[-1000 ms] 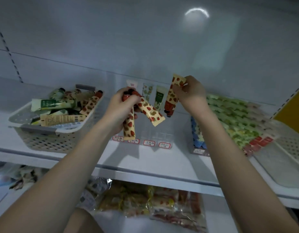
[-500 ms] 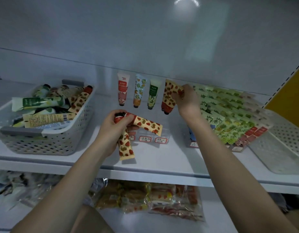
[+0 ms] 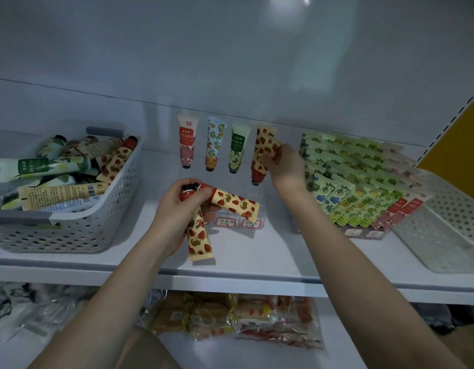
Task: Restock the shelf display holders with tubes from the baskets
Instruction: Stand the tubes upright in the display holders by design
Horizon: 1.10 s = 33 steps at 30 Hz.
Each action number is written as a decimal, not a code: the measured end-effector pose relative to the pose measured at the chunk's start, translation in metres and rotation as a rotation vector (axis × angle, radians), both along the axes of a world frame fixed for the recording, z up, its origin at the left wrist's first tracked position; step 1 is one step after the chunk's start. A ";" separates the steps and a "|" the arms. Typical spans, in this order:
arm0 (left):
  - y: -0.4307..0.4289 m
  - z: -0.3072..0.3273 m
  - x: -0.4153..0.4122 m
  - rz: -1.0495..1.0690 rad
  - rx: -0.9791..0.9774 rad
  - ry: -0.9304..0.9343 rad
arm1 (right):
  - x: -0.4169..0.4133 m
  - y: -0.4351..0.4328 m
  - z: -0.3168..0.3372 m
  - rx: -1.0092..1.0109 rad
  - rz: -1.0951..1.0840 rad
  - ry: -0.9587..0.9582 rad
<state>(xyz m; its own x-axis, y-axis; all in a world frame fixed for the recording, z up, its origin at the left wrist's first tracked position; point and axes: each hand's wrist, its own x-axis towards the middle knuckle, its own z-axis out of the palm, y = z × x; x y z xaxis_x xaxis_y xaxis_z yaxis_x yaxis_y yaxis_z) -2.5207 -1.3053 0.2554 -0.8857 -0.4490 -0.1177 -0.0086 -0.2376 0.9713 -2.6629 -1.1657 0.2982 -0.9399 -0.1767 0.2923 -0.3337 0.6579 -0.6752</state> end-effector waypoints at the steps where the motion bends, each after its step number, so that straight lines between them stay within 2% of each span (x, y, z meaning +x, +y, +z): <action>1: 0.000 0.000 -0.001 0.003 0.000 -0.002 | 0.000 0.000 -0.002 -0.012 -0.002 -0.004; 22: 0.001 -0.003 -0.004 -0.002 0.042 0.037 | -0.002 -0.004 -0.004 0.127 0.034 0.045; 33: 0.001 0.001 0.002 0.010 0.116 0.073 | 0.002 -0.003 0.003 0.040 0.043 -0.039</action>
<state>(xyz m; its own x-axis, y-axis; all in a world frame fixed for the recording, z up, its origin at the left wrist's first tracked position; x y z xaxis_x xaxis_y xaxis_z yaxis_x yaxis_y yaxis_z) -2.5187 -1.3046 0.2565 -0.8896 -0.4445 -0.1051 0.0637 -0.3486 0.9351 -2.6607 -1.1687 0.3010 -0.9417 -0.2277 0.2476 -0.3361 0.6700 -0.6619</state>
